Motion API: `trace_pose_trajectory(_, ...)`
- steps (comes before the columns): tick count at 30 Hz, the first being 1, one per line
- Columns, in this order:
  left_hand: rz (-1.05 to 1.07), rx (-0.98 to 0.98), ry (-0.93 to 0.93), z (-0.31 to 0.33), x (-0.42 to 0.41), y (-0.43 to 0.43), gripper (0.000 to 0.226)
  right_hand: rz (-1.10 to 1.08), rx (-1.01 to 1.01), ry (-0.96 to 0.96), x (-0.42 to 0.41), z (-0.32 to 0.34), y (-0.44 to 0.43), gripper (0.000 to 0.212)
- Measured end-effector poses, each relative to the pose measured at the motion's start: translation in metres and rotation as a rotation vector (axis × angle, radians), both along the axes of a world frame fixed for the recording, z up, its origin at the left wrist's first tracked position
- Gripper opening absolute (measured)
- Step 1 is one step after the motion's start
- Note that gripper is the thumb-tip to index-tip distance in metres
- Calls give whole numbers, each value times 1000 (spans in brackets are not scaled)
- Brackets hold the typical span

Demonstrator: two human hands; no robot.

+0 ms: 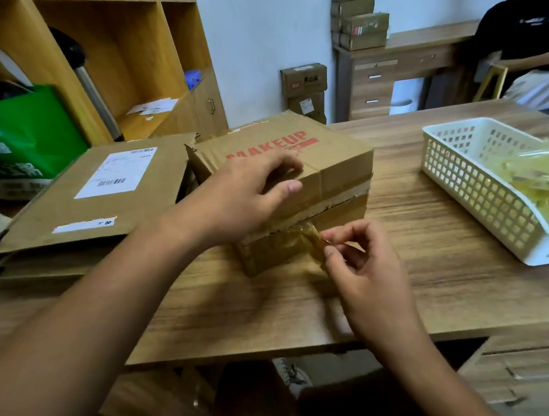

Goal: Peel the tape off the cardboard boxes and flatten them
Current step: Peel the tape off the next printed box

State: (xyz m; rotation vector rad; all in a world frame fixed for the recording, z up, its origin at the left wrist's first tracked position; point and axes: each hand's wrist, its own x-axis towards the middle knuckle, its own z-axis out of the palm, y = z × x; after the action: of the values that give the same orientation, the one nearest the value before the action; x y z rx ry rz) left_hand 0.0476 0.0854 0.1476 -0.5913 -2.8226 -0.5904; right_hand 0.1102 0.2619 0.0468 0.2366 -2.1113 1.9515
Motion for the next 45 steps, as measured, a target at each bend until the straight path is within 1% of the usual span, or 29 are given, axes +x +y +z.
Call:
trace_pose_trajectory(2,-39,-8,3,2,0,-7,35,-19,-75,0,-6,1,10,27)
trace_pose_trajectory(5,-15,2,3,3,2,-17,52,-5,-91,-29,-13,-1,14,27)
trace_pose_trajectory(7,-6,-10,11,-3,4,-22,58,11,-92,-78,-13,-2,12,20)
trace_pose_trajectory(9,-14,-11,24,-10,7,-24,60,41,-58,-120,-9,-3,9,5)
trace_pose_trajectory(10,-22,-4,30,-13,6,-24,58,72,-15,-144,-4,-2,7,22)
trace_pose_trajectory(12,-35,14,36,-15,6,-23,53,131,83,-186,2,-3,2,63)
trace_pose_trajectory(13,-35,17,43,-15,6,-22,51,133,166,-178,4,-3,-3,72)
trace_pose_trajectory(14,-37,19,53,-16,6,-20,50,126,255,-149,6,-4,-7,73)
trace_pose_trajectory(16,-42,31,69,-18,7,-19,48,66,387,-56,4,-7,-14,57)
trace_pose_trajectory(17,-43,40,69,-19,6,-19,48,38,406,-26,3,-6,-15,47)
trace_pose_trajectory(19,-39,51,65,-20,6,-18,48,-1,384,-2,0,-6,-14,29)
trace_pose_trajectory(20,-37,53,67,-20,5,-18,46,-1,363,10,1,-5,-12,28)
trace_pose_trajectory(23,-26,59,63,-19,5,-16,40,46,347,83,8,-6,-12,31)
trace_pose_trajectory(27,-32,73,60,-21,6,-10,40,103,495,266,24,-10,-21,36)
trace_pose_trajectory(31,-31,82,52,-20,7,-6,40,102,615,318,25,-3,-16,40)
trace_pose_trajectory(35,-25,67,58,-19,9,1,42,135,673,355,36,3,-26,43)
trace_pose_trajectory(41,-21,78,20,-17,10,1,43,134,689,360,37,8,-29,31)
trace_pose_trajectory(43,-27,96,-6,-18,9,-1,47,50,682,345,29,6,-22,30)
trace_pose_trajectory(45,-35,106,-25,-17,9,-3,52,-112,703,327,17,6,-12,35)
